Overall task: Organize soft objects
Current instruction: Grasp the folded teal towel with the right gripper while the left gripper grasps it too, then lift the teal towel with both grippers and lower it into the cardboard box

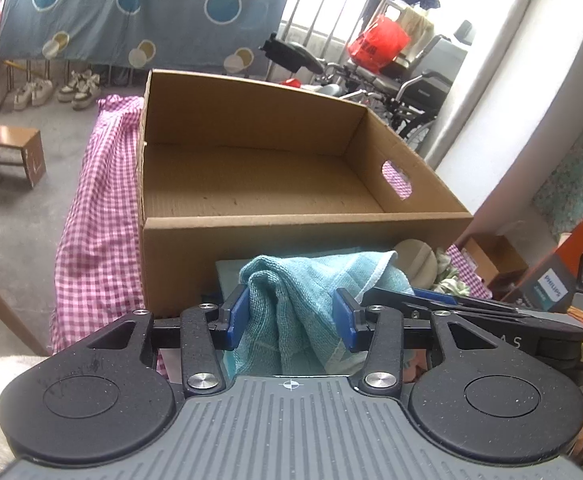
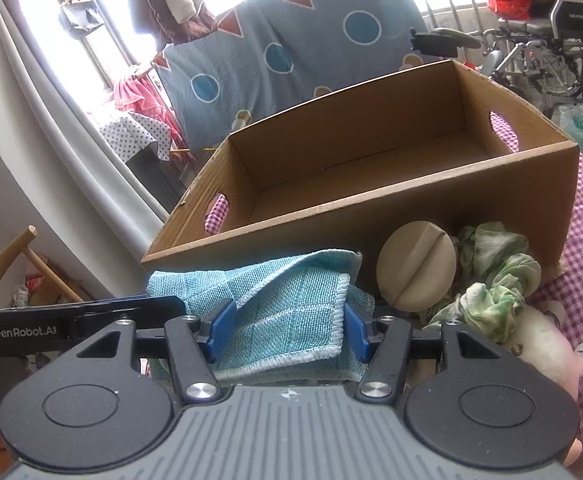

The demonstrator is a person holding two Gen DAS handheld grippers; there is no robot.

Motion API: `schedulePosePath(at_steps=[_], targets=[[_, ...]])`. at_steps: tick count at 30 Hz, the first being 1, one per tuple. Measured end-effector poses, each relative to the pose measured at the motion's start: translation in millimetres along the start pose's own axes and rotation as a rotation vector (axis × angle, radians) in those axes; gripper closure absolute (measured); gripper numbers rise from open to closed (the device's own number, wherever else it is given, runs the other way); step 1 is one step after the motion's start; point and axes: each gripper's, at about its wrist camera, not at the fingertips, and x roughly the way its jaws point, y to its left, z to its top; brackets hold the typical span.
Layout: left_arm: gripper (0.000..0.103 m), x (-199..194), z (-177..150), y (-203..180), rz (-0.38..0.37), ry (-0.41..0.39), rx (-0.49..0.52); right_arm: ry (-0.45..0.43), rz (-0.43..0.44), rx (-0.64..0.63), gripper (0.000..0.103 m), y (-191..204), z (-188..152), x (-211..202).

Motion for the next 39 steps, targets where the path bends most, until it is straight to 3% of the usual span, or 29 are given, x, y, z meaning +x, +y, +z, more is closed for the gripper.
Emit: schedulePosePath(at_steps=[4, 8, 12, 20, 27, 32, 39], targets=[[0.077, 7, 1, 2, 0.015, 0.011, -0.012, -0.001, -0.012, -0.036, 0.045, 5, -3, 7], [0.086, 1, 1, -7, 0.026, -0.016, 0.023, -0.026, -0.043, -0.081, 0.062, 13, -7, 5], [0.089, -7, 0, -22, 0.023, -0.041, 0.065, -0.069, -0.043, -0.1, 0.074, 17, -11, -5], [0.089, -29, 8, -54, -0.012, -0.11, 0.143, -0.201, -0.02, -0.124, 0.076, 26, -3, -42], [0.089, -42, 49, -70, -0.054, -0.192, 0.186, -0.297, -0.051, -0.218, 0.077, 40, 53, -56], [0.089, -22, 98, -65, -0.067, -0.208, 0.193, -0.217, -0.017, -0.242, 0.077, 38, 121, -17], [0.089, 43, 161, -21, -0.039, -0.099, 0.097, -0.01, 0.008, -0.23, 0.077, 17, 196, 85]])
